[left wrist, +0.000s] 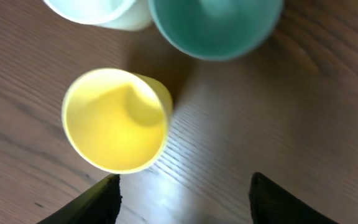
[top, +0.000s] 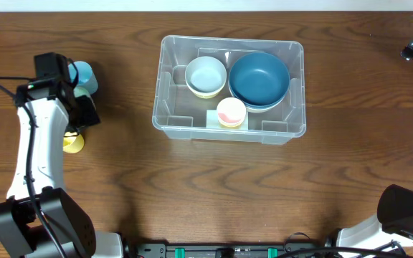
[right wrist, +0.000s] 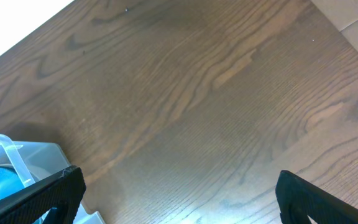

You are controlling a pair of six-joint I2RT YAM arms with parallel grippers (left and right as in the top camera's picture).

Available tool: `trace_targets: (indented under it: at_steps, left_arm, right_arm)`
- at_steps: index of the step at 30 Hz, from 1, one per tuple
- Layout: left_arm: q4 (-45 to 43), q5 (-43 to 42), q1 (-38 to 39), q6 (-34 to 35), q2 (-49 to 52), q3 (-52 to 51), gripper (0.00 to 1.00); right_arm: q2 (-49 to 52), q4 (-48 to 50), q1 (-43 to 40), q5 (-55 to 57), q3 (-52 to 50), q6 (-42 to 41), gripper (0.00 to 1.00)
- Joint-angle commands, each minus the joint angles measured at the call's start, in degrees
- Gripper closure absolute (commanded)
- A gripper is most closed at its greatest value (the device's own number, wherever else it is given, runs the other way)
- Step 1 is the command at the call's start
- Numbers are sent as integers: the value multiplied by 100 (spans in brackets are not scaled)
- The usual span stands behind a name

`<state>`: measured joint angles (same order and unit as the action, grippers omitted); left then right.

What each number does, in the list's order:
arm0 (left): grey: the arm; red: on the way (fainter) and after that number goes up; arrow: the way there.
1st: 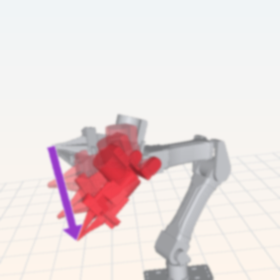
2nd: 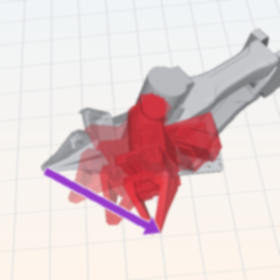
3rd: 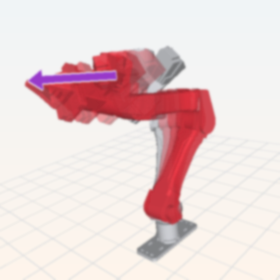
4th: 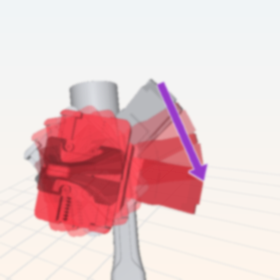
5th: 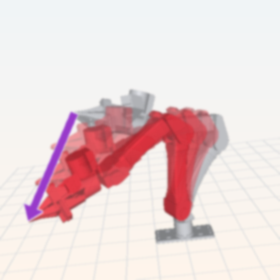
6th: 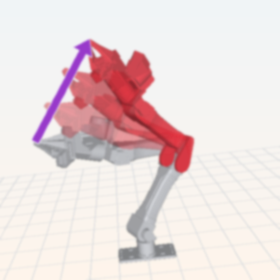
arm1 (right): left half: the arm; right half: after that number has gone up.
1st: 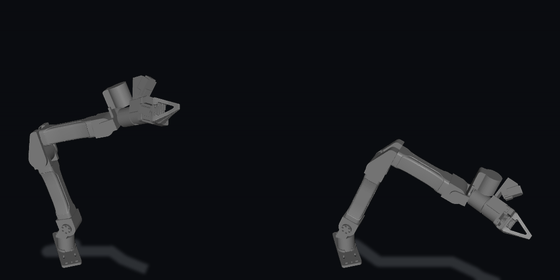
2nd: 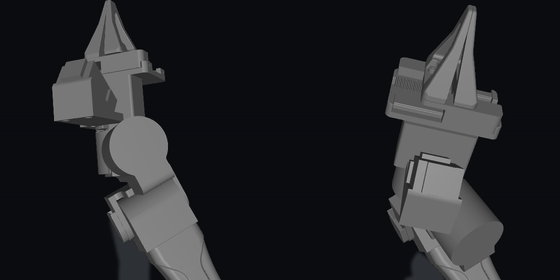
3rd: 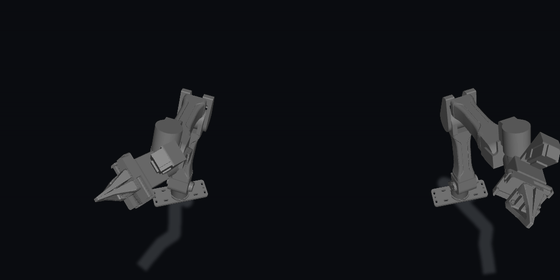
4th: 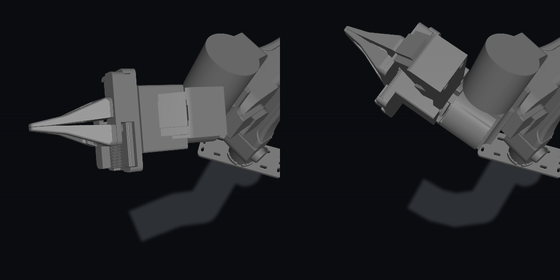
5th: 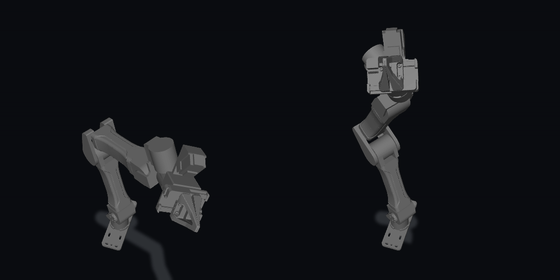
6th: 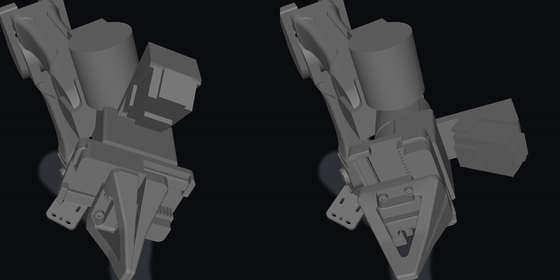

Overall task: Pack container
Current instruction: 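Move the left gripper down to the second yellow cup, then grasp the yellow cup rim with the left gripper and lift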

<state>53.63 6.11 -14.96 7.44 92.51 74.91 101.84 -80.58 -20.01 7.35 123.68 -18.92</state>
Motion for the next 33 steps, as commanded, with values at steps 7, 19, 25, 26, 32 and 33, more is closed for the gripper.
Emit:
trace_targets:
  at_steps: [7, 19, 25, 26, 32, 33]
  left_arm:
    - [-219, -33, -168, 9, 118, 2, 32]
    - [-319, -28, -203, 9, 909, -2, 32]
    - [-319, -33, -205, 11, 1270, -2, 40]
    - [-319, -33, -205, 11, 1298, -2, 42]
    - [-293, -57, -205, 13, 1327, -2, 81]
    - [-269, -59, -205, 13, 1329, -2, 89]
  right_arm:
    - [15, -4, -28, 33, -11, -76, 1]
    - [15, -2, -28, 33, -11, -76, 1]
    - [15, -4, -26, 33, -11, -76, 1]
    - [15, -4, -28, 33, -11, -76, 1]
    - [15, -4, -28, 33, -11, -76, 1]
    - [15, -4, -28, 33, -11, -76, 1]
